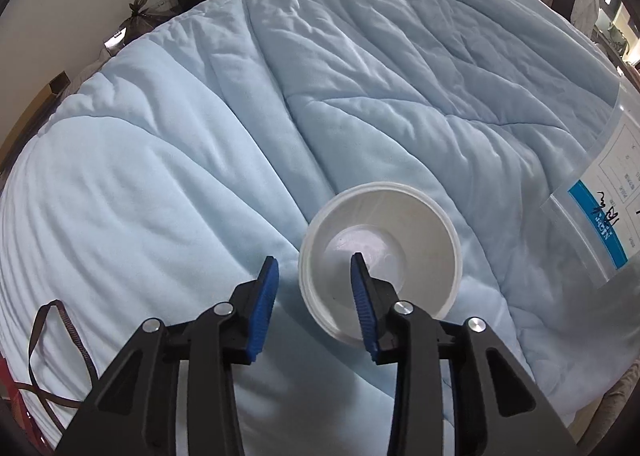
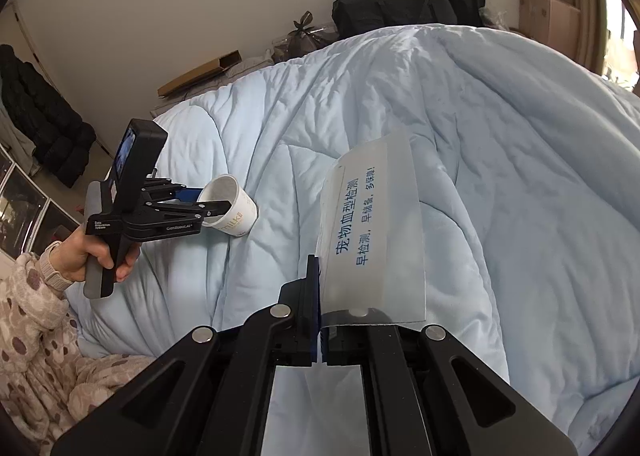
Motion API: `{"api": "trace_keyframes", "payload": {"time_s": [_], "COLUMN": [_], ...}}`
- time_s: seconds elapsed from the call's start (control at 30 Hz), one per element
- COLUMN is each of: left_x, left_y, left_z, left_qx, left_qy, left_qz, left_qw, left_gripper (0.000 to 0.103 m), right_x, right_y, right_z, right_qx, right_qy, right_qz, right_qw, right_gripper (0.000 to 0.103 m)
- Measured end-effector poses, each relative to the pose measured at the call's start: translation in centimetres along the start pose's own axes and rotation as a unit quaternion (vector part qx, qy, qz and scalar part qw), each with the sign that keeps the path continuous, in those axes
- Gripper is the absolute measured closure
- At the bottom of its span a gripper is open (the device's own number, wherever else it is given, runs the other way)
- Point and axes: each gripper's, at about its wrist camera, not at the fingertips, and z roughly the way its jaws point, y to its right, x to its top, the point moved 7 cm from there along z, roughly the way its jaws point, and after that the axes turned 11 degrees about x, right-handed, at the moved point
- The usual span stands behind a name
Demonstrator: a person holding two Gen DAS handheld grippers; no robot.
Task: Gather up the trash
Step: 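Grasp the clear zip bag with the right tool while the left tool grasps the white yogurt cup rim, then carry the zip bag and yogurt cup off the bed to the trash bin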
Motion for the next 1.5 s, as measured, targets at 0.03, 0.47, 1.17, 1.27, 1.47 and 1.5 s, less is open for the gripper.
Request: {"api": "trace_keyframes", "payload": {"time_s": [0.03, 0.47, 1.17, 1.27, 1.47, 1.5], "left_x": [-0.1, -1.4, -8.7, -10.9, -16.1, -17.0], "left_y": [0.1, -0.8, -15.3, -18.2, -24.8, -26.0], "left_z": [0.4, -5.1, -22.8, -24.4, -27.5, -27.8], "left_qx": [0.002, 0.014, 0.121, 0.131, 0.172, 0.178], "left_qy": [-0.005, 0.037, 0.162, 0.166, 0.168, 0.166], "left_qz": [0.000, -0.001, -0.021, -0.040, -0.070, -0.077], "left_qw": [1.0000, 0.9992, 0.9791, 0.9765, 0.9681, 0.9669], "left_gripper": [0.077, 0.098, 0.098, 0.098, 0.098, 0.098], "right_x": [0.0, 0.9, 6.5, 7.5, 9.0, 9.2], "right_y": [0.0, -0.8, -16.2, -19.6, -27.5, -28.9], "right_z": [0.1, -0.1, 1.1, 2.2, 5.2, 5.8], "right_qx": [0.000, 0.000, 0.030, 0.040, 0.067, 0.071], "right_qy": [0.000, 0.004, 0.012, 0.007, -0.004, -0.006], "right_qz": [0.000, -0.012, -0.157, -0.183, -0.235, -0.242], "right_qw": [1.000, 1.000, 0.987, 0.982, 0.970, 0.968], "right_gripper": [0.103, 0.103, 0.103, 0.103, 0.103, 0.103]}}
